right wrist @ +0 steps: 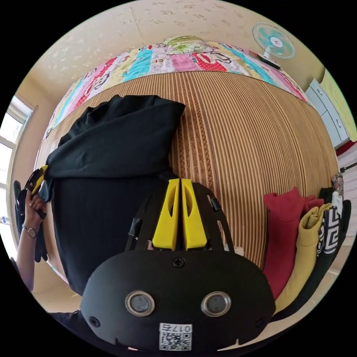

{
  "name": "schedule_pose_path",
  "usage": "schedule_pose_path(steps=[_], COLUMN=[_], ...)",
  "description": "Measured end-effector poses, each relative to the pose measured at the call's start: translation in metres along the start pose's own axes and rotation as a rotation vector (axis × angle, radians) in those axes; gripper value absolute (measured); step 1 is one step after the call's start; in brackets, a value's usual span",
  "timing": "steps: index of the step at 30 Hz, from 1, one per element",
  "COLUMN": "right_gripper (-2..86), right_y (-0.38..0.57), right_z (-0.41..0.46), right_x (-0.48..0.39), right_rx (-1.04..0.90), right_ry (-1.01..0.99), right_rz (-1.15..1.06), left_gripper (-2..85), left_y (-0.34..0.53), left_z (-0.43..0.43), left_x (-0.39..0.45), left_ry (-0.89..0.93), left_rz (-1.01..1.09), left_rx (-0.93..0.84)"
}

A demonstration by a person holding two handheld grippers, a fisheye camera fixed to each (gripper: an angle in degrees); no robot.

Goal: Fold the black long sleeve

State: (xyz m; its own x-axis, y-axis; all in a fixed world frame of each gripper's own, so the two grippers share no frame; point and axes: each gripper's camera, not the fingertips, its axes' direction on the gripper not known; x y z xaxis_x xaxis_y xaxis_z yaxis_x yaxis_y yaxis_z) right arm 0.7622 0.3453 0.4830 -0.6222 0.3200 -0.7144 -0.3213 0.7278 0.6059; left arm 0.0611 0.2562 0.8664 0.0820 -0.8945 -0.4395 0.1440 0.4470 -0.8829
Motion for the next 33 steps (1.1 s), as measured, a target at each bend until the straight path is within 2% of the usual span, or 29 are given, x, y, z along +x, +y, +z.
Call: schedule_pose_path(steps=[3,8,11,16,20,23,25,26,28,29,30,31,32,33], right_gripper=[0.8,0.7,0.5,0.3,0.2,0.2,0.2,0.3,0.3,0.4,0.4,0.5,0.6,0.8], right_y=[0.001,-0.005,0.005,0.019,0.023,0.019,0.017,0.016,0.015,0.016,0.017,0.018,0.02,0.023], right_z=[0.014,0.007,-0.012,-0.038,-0.048,-0.048,-0.049,-0.051,-0.057,-0.061,-0.064,-0.064,-0.064,-0.064], right_x=[-0.021,-0.035,-0.035,-0.029,-0.041,-0.042,-0.033,-0.023,-0.004,0.008,0.018,0.023,0.031,0.038], right_rx=[0.006,-0.019,0.04,0.094,0.156,0.162,0.153,0.151,0.154,0.165,0.171,0.17,0.162,0.157], right_ry=[0.174,0.202,0.206,0.1,0.007,-0.011,-0.021,-0.035,-0.066,-0.087,-0.103,-0.11,-0.119,-0.131], right_rz=[-0.079,-0.077,-0.055,0.04,0.058,0.036,0.029,0.045,0.083,0.106,0.122,0.131,0.153,0.177], left_gripper=[3.8,6.3,7.7,14.2,16.3,12.7,5.3,5.1,4.3,4.2,4.1,4.0,4.1,4.1], left_y=[0.0,0.026,0.055,0.083,0.079,0.062,0.042,0.036,0.02,0.018,0.019,0.024,0.029,0.039], left_z=[0.011,-0.013,-0.049,-0.115,-0.11,-0.096,-0.09,-0.09,-0.082,-0.078,-0.064,-0.042,-0.027,0.009], left_x=[0.005,0.002,-0.008,-0.036,-0.055,-0.063,-0.043,-0.03,0.042,0.065,0.112,0.158,0.179,0.216], left_ry=[-0.039,-0.032,-0.059,-0.186,-0.195,-0.248,-0.335,-0.368,-0.429,-0.42,-0.384,-0.354,-0.344,-0.32], left_rz=[0.043,0.036,-0.052,-0.361,-0.563,-0.648,-0.568,-0.526,-0.223,-0.119,0.098,0.304,0.398,0.561], left_rx=[-0.071,-0.059,0.039,0.275,0.38,0.435,0.454,0.458,0.468,0.466,0.445,0.391,0.351,0.237])
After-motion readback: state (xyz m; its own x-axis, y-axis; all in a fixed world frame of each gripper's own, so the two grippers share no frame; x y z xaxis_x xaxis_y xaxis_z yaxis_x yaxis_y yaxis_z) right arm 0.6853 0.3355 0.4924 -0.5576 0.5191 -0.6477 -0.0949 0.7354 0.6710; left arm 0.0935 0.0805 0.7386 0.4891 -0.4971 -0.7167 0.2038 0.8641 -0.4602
